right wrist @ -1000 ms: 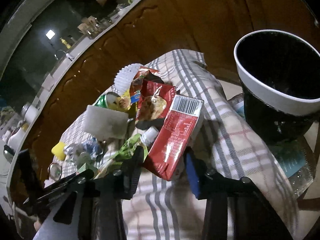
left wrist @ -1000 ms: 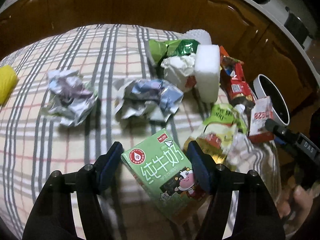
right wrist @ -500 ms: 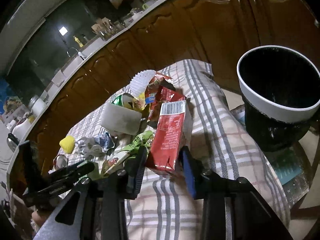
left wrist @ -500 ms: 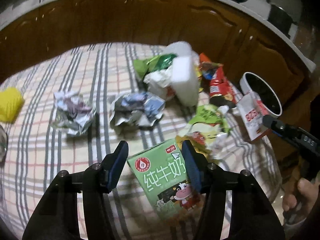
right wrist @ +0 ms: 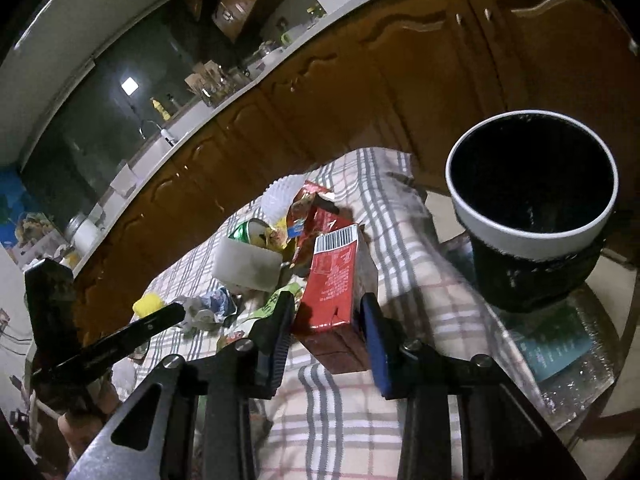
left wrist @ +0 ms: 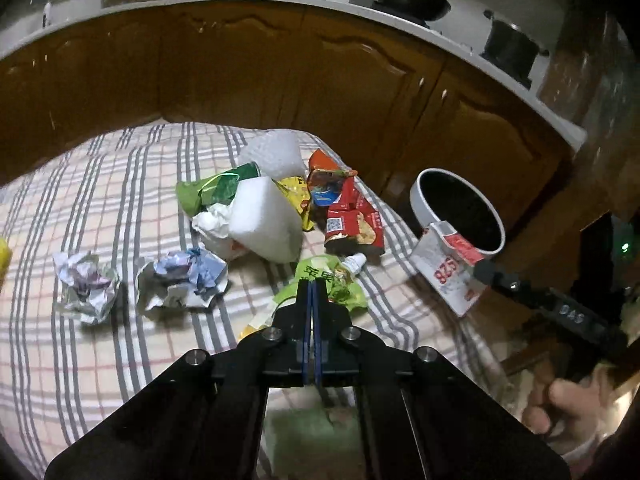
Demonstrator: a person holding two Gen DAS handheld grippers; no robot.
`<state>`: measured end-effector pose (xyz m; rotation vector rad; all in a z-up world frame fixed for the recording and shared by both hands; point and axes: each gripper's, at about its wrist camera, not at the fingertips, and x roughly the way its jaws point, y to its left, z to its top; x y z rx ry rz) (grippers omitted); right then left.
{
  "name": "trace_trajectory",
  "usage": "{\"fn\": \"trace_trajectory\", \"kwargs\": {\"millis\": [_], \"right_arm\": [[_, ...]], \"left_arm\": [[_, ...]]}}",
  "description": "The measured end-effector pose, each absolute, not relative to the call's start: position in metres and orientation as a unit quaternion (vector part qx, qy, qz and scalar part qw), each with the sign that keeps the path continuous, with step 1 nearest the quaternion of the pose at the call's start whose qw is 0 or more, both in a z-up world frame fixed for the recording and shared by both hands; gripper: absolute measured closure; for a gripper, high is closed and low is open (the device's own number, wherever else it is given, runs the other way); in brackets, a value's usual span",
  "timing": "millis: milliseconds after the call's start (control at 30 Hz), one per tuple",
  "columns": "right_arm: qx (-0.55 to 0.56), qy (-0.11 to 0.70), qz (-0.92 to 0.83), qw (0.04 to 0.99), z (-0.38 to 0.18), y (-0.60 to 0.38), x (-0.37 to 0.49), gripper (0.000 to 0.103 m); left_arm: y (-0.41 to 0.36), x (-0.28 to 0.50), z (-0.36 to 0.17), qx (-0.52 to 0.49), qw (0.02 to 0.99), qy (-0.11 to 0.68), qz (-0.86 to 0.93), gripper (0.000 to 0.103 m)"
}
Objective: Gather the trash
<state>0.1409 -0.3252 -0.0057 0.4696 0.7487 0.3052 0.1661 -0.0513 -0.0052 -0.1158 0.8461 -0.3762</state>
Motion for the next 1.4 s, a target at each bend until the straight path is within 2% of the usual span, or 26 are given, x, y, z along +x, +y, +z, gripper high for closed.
{"fn": "trace_trajectory", "kwargs": {"millis": [100,167,200,233,300,400,533,633,767,1067,1100,1133,1200,1300,1400], "right_arm": [[0.228,0.368,0.147,0.889,-0.014,-0.324,0.145,0.068],[0.234,0.373,0.153,0.885,-0.02,-0.322,0.144,0.069],[0.236,0.376,0.157,0.882,-0.022,-0.321,0.145,0.069],[0.235,0.377,0.159,0.882,-0.023,-0.319,0.144,0.069],[0.231,0.376,0.163,0.882,-0.024,-0.316,0.143,0.069],[0.229,0.377,0.168,0.882,-0.025,-0.313,0.141,0.069],[0.223,0.382,0.17,0.881,-0.027,-0.312,0.137,0.069],[0.222,0.385,0.169,0.88,-0.027,-0.312,0.134,0.069],[0.222,0.384,0.159,0.882,-0.025,-0.313,0.129,0.069],[0.221,0.385,0.148,0.884,-0.026,-0.316,0.128,0.069],[0.221,0.385,0.148,0.884,-0.026,-0.316,0.128,0.069],[0.22,0.384,0.149,0.884,-0.026,-0.316,0.128,0.069],[0.22,0.381,0.15,0.885,-0.026,-0.317,0.128,0.069],[0.223,0.378,0.149,0.886,-0.026,-0.32,0.127,0.069],[0.225,0.376,0.151,0.886,-0.026,-0.323,0.126,0.069]], "left_arm": [[-0.048,0.165,-0.011,-0.057,0.889,0.417,-0.181,0.102],[-0.04,0.159,-0.014,-0.057,0.888,0.42,-0.178,0.097],[-0.035,0.154,-0.015,-0.057,0.887,0.423,-0.178,0.085],[-0.03,0.148,-0.016,-0.055,0.886,0.425,-0.18,0.064],[-0.023,0.135,-0.02,-0.048,0.881,0.433,-0.186,0.034],[-0.024,0.114,-0.024,-0.017,0.87,0.432,-0.238,0.031],[-0.049,0.087,-0.029,0.099,0.852,0.397,-0.327,0.019],[-0.063,0.084,-0.037,0.165,0.818,0.392,-0.387,0.015],[-0.07,0.098,-0.05,0.219,0.786,0.406,-0.411,0.014],[-0.078,0.076,-0.065,0.274,0.734,0.392,-0.482,0.014],[-0.078,0.074,-0.067,0.282,0.736,0.388,-0.477,0.017],[-0.079,0.072,-0.069,0.289,0.741,0.384,-0.47,0.032],[-0.08,0.076,-0.07,0.28,0.745,0.389,-0.464,0.048],[-0.075,0.085,-0.067,0.24,0.762,0.395,-0.454,0.056],[-0.073,0.091,-0.061,0.199,0.788,0.4,-0.425,0.059]]}}
